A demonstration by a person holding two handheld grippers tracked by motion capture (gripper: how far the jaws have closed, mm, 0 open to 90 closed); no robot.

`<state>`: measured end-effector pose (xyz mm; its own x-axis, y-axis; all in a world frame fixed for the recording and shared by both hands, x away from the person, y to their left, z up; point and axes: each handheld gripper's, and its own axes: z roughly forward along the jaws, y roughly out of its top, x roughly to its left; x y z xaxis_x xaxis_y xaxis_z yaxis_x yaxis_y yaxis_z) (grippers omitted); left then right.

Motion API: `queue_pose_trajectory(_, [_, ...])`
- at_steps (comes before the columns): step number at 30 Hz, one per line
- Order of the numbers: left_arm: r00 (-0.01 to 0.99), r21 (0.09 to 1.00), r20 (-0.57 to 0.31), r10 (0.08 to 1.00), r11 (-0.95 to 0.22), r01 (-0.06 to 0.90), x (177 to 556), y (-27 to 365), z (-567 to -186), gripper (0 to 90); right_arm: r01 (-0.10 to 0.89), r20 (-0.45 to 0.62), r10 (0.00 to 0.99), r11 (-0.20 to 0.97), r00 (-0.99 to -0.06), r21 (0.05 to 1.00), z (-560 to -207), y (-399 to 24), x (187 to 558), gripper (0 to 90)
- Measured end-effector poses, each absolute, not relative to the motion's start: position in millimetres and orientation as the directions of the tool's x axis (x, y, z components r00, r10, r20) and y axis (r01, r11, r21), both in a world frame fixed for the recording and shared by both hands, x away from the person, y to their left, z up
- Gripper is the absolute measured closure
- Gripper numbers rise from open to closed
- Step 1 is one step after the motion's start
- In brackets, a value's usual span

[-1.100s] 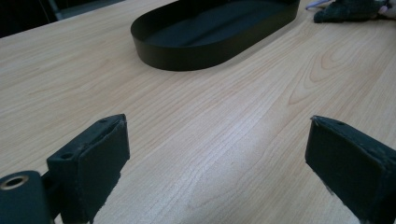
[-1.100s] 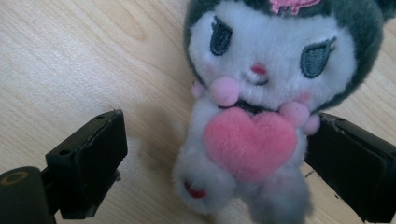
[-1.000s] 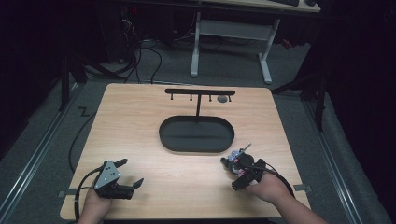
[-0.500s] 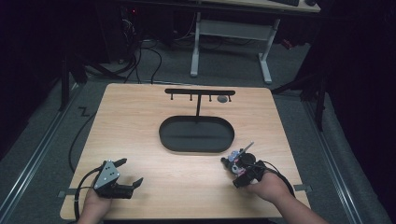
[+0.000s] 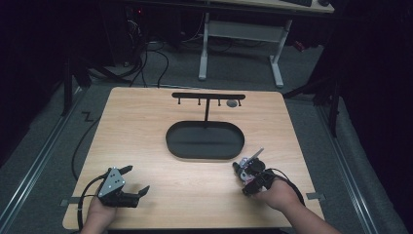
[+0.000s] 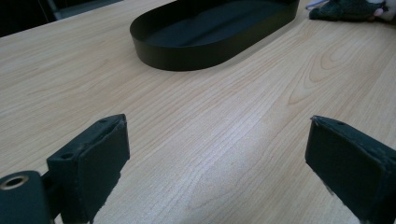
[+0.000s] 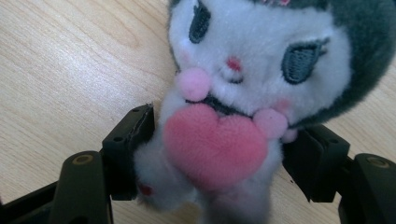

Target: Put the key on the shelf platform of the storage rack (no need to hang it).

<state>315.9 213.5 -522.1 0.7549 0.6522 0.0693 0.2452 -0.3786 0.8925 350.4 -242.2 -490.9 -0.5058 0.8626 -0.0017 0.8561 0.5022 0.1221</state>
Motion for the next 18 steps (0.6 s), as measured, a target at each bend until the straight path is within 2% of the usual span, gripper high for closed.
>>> queue_pose_trajectory(11, [0.757,0.892,0.068,0.650,-0.379,0.245,317,213,-523,6.9,0.862,0.005,0.867,0.494,-0.498,0.114,-491,-242,351,37.3])
queue_pose_trajectory(14, [0.755,0.892,0.065,0.652,-0.377,0.248,317,213,-523,6.9,0.859,-0.005,0.865,0.499,-0.501,0.115,-491,-242,351,40.1])
queue_pose_trajectory(15, [0.754,0.892,0.064,0.654,-0.377,0.251,318,214,-523,6.9,0.855,-0.015,0.863,0.502,-0.505,0.131,-488,-241,351,45.0])
queue_pose_trajectory(18, [0.756,0.893,0.071,0.651,-0.379,0.243,316,214,-522,7.0,0.852,-0.023,0.864,0.500,-0.503,0.155,-481,-241,352,46.6])
